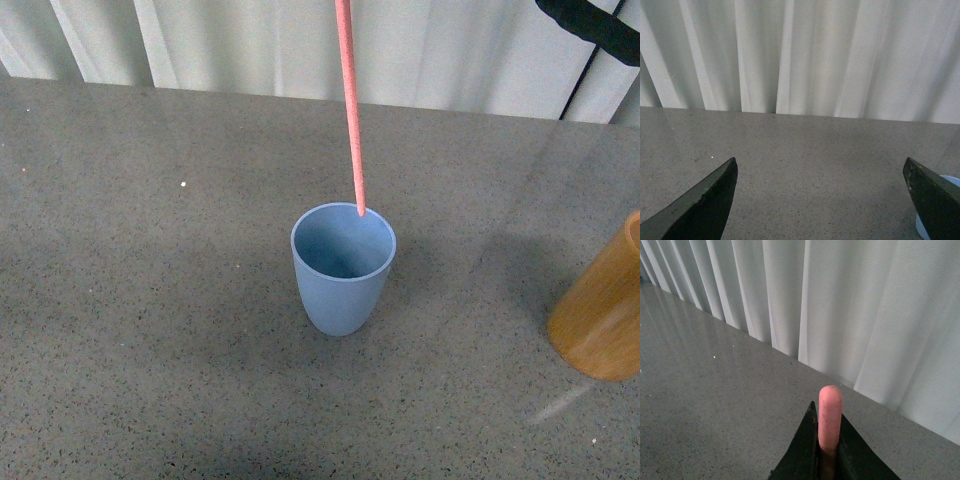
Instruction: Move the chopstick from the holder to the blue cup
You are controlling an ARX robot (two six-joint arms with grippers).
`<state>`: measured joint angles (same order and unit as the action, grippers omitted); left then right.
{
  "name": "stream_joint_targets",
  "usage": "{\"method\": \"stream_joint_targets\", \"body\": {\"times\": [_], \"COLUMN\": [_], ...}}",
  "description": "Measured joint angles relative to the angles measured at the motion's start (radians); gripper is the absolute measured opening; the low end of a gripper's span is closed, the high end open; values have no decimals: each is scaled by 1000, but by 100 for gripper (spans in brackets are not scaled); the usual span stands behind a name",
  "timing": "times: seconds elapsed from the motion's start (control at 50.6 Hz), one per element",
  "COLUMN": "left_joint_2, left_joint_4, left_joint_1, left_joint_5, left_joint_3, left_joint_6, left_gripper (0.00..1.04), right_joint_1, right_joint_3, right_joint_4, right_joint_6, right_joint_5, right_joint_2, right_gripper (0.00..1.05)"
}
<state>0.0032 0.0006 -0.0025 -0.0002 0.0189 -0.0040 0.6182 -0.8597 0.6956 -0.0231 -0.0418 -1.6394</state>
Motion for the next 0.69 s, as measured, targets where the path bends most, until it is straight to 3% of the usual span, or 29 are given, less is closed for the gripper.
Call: {"method": "stream_joint_targets", "body": {"times": [0.691], "left_joint_2": [0], "left_joint_4": [0], "left_joint_1": [0], "left_joint_5": [0], "left_joint_3": [0], "left_joint_6": [0], "left_gripper": [98], "right_joint_1": [6], "right_joint_3": [45], "right_joint_4": [85], "right_joint_6": [47], "right_joint_5": [3], "right_joint_2": [-84], "right_gripper": [2]}}
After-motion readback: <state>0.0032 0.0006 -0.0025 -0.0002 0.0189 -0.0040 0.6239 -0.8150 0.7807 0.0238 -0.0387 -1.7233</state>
